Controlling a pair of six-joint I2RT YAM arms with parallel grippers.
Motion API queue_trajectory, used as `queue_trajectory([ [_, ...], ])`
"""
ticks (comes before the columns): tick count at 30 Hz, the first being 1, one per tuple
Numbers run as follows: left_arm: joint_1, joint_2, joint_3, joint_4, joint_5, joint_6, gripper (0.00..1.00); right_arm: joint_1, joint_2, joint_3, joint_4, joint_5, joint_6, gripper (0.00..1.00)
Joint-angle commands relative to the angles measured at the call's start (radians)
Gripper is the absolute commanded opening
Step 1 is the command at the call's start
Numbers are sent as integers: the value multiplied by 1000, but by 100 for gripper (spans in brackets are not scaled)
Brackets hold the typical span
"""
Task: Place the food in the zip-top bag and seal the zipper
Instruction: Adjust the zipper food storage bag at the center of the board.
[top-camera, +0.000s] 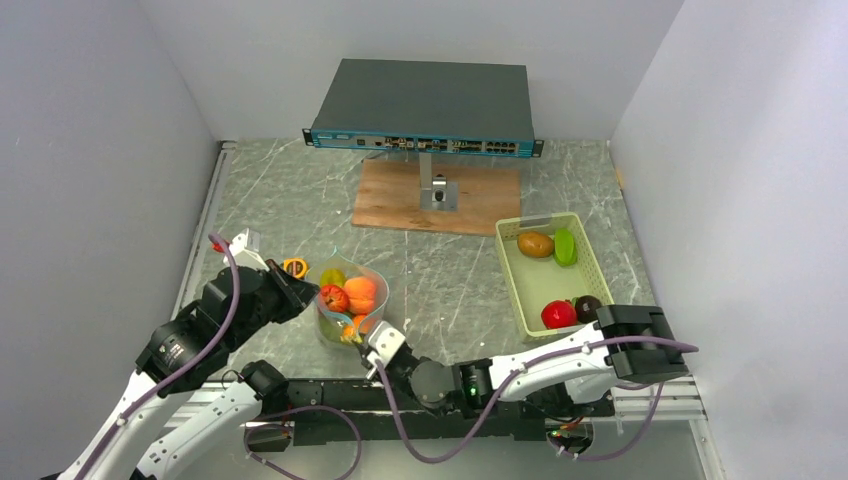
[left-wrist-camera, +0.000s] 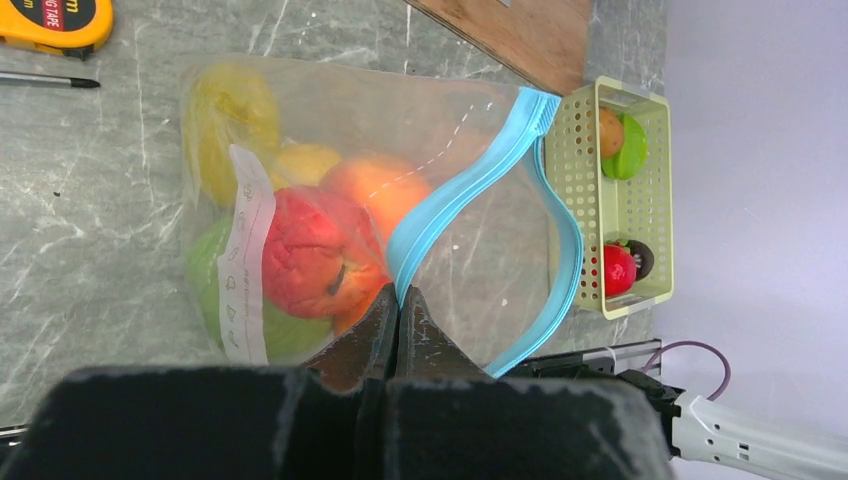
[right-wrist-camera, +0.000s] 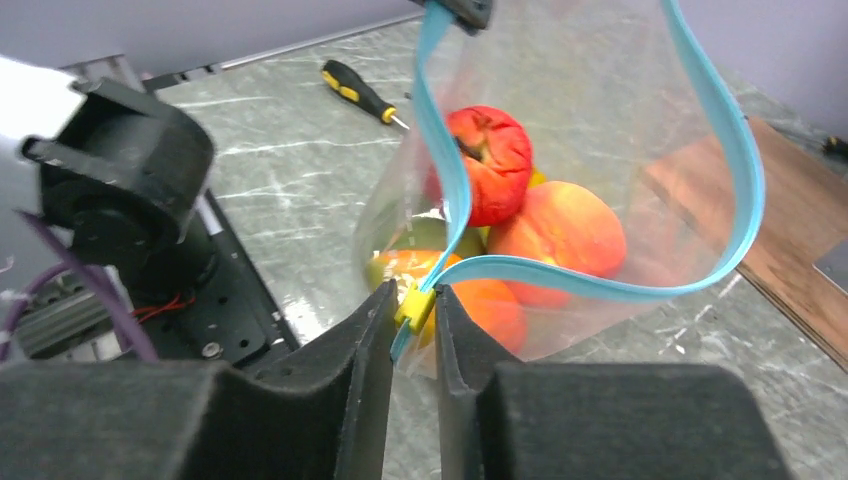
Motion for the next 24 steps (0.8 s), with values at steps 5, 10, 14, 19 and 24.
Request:
queue_trajectory([
  [5,-2,17,36,28,-16,6,0,-154,-55,43,-92,-88,104,0],
  [10,-1,27,62,10,-30,17,0,-232,-127,56,-156,-190,113,0],
  [14,-1,37,96,-9,-32,30,0,-263,-215,110,-253,-315,63,0],
  [19,-2,32,123,-14,-39,97,29,-296,-245,194,-388,-435,-16,0],
  [24,-2,48,180,-50,-32,309,55,-348,-236,181,-423,-536,6,0],
])
